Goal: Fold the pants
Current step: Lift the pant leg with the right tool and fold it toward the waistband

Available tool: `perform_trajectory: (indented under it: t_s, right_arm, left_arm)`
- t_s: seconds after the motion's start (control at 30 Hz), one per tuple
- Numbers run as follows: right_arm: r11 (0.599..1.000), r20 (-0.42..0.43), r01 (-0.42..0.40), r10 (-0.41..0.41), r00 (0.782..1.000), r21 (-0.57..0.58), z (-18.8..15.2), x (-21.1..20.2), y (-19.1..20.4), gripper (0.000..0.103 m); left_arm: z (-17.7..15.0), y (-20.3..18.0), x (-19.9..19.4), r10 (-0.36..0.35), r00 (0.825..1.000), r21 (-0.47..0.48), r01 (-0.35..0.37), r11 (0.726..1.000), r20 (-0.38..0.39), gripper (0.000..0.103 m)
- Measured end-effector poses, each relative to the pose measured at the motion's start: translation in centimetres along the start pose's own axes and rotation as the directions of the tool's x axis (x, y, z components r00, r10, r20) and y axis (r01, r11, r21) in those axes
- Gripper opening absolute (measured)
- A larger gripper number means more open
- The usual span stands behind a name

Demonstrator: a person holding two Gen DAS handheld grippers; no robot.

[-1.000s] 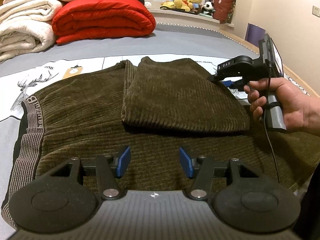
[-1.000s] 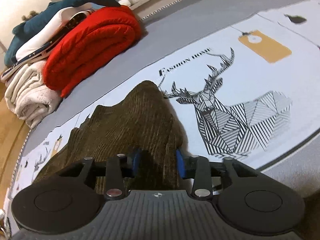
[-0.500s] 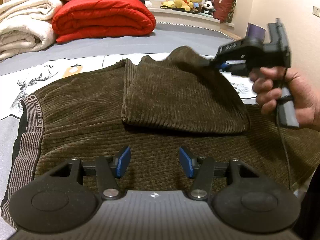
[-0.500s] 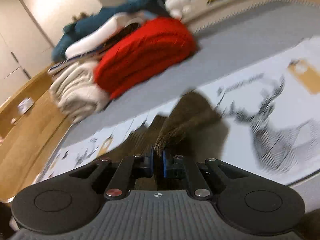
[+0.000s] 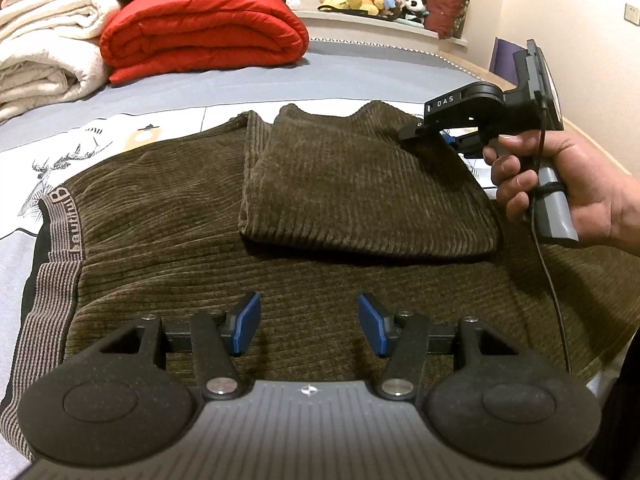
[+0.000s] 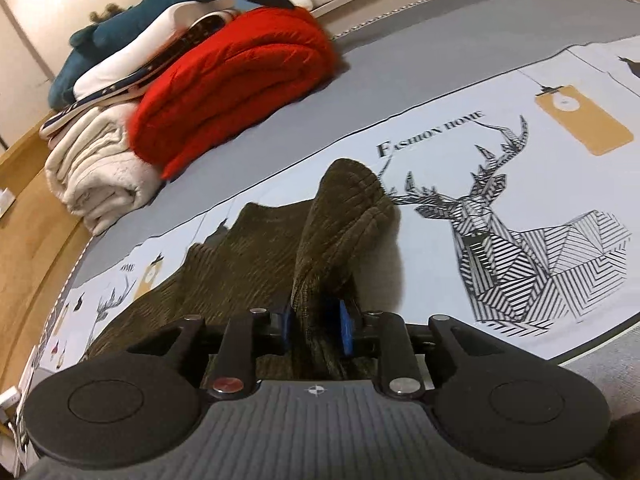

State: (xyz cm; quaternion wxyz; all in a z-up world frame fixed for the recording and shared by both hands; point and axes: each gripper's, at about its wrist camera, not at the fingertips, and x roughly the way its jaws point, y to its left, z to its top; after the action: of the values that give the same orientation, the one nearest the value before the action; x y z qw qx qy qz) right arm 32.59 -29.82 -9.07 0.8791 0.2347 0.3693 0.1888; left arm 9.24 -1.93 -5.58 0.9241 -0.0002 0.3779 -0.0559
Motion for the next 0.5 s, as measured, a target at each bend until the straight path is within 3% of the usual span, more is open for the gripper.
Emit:
perform_trajectory:
  t_s: [0.27,0.5]
  right_arm:
    - [1.000,0.037,0.005,-0.006,0.999,0.014,0.5,0.2,-0.4,0.025]
    - [0.999,0.067,-0.013,0.017,0.998,-0.051,0.8,-0.5,0.6,0.009]
  left_arm:
    - [-0.1,0.0,0.4,0.012,1.000,0.000,-0.012,1.000,-0.010,0.060]
    - [-0.3,-0.4,1.0,0.018,1.000,0.015,-0.018,1.000,-0.010,0.060]
